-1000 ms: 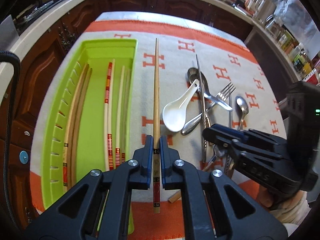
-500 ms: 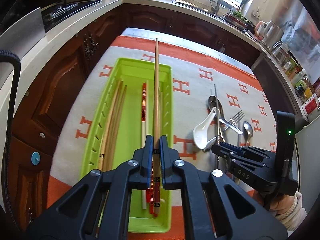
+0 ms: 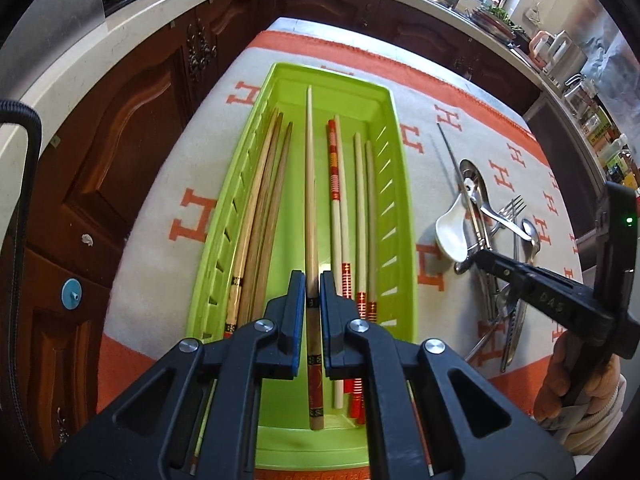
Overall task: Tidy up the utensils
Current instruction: 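Carry the wooden chopstick into the tray with left tool while right tool grasps metal chopstick, then carry the metal chopstick over the green tray with the right tool and release it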
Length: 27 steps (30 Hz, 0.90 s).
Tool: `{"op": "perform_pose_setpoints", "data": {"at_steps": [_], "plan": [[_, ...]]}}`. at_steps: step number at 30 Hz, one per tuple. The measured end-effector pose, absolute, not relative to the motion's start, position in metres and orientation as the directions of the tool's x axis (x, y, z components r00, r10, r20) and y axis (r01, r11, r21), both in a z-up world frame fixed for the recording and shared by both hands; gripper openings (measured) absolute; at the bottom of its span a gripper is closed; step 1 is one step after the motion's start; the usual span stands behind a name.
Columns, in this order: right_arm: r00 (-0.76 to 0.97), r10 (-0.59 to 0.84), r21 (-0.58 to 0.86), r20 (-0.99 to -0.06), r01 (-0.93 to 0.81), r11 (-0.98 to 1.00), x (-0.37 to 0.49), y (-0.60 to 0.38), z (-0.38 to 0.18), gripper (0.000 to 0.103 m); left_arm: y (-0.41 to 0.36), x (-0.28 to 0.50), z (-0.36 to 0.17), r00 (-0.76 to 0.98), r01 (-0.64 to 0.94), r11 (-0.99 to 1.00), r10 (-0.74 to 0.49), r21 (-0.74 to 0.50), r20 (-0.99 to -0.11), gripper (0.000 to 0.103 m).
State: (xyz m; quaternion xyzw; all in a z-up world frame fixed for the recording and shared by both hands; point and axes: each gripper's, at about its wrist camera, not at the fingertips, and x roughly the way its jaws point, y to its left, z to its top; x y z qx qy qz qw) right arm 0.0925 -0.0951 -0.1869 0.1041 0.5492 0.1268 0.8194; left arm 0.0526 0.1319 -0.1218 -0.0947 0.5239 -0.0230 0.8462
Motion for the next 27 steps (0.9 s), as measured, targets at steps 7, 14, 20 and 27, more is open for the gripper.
{"op": "perform_pose_setpoints", "data": {"at_steps": [7,14,20,27], "plan": [[0.391,0.415,0.42,-0.822,-0.076,0.904,0.085,-0.105,-0.167,0.006,0.133,0.047,-0.123,0.465,-0.071,0.979,-0.136,-0.19,-0.875,0.005],[0.426,0.467,0.479,-0.775,-0.088,0.874,0.073,-0.107,-0.138,0.006,0.134,0.044,-0.119,0.477,-0.067,0.98,-0.135,-0.189,-0.869,0.005],[0.432,0.512,0.508,-0.742,-0.136,0.851,0.064,-0.096,-0.114,0.006,0.136,0.041,-0.116,0.488,-0.062,0.979,-0.14,-0.194,-0.862,0.005],[0.467,0.511,0.509,-0.721,-0.143,0.849,0.056,-0.094,-0.094,0.006,0.138,0.04,-0.114,0.493,-0.062,0.979,-0.141,-0.196,-0.858,0.005]]}}
